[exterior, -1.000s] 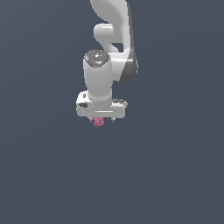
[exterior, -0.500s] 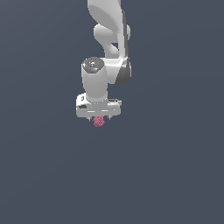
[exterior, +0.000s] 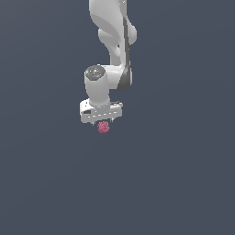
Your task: Pick up the object and move it to a goal position.
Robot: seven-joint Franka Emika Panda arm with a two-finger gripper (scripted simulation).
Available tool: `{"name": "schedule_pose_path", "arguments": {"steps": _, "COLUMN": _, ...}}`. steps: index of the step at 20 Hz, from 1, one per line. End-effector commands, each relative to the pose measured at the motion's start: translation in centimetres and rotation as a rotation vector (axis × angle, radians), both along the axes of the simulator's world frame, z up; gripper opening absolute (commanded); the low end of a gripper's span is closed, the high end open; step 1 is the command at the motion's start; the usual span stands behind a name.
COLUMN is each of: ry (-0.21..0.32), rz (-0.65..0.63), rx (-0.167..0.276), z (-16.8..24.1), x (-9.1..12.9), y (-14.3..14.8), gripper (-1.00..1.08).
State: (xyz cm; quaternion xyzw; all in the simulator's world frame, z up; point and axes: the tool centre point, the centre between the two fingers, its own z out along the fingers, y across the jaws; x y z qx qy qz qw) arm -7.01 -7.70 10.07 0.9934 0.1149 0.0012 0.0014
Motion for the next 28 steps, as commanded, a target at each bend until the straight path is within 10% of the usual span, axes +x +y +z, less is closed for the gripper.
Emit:
{"name": "schedule_pose_path", "arguments": {"steps": 1, "ry": 0.001, "rz": 0.022, "rx": 0.001, "z": -0.5, "x": -0.7, "y": -0.2, "gripper": 1.0}}
{"name": "schedule_pose_path", "arguments": {"steps": 26, "ry": 0.003, "rz": 0.041, "rx": 0.003, "z": -6.0, "x": -1.3, "y": -0.3, "gripper": 1.0}}
{"name": "schedule_pose_path", "arguments": {"steps": 27, "ry": 0.003, "rz": 0.041, "rx": 0.003, "z": -6.0, "x": -1.3, "y": -0.3, "gripper": -1.0}}
{"name": "schedule_pose_path", "arguments": {"steps": 28, "ry": 0.003, "rz": 0.041, "rx": 0.003, "z": -6.0, "x": -1.3, "y": -0.3, "gripper": -1.0}}
